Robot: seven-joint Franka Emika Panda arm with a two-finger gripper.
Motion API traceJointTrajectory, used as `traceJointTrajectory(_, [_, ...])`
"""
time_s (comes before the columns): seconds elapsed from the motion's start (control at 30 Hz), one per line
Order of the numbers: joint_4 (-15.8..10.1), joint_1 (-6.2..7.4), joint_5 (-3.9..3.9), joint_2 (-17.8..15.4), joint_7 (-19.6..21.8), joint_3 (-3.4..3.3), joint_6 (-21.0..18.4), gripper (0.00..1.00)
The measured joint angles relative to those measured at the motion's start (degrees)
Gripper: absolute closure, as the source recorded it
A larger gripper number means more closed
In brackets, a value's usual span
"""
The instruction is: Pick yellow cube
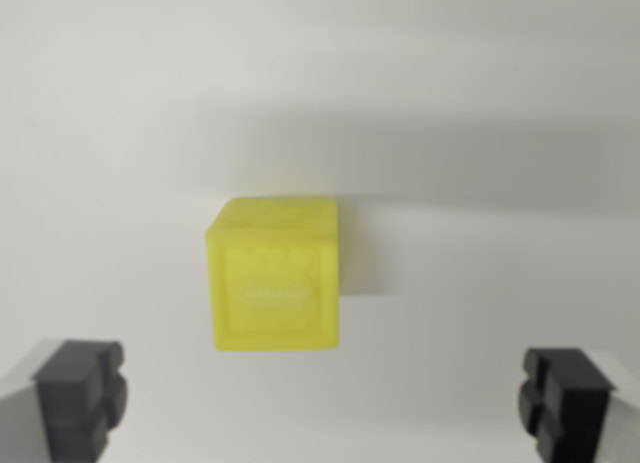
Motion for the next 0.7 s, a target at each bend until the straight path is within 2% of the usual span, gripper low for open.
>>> traceJointTrajectory(0.7, [-2.43,0.99,0.05,3.04,0.79,0.00,5.68,0.00])
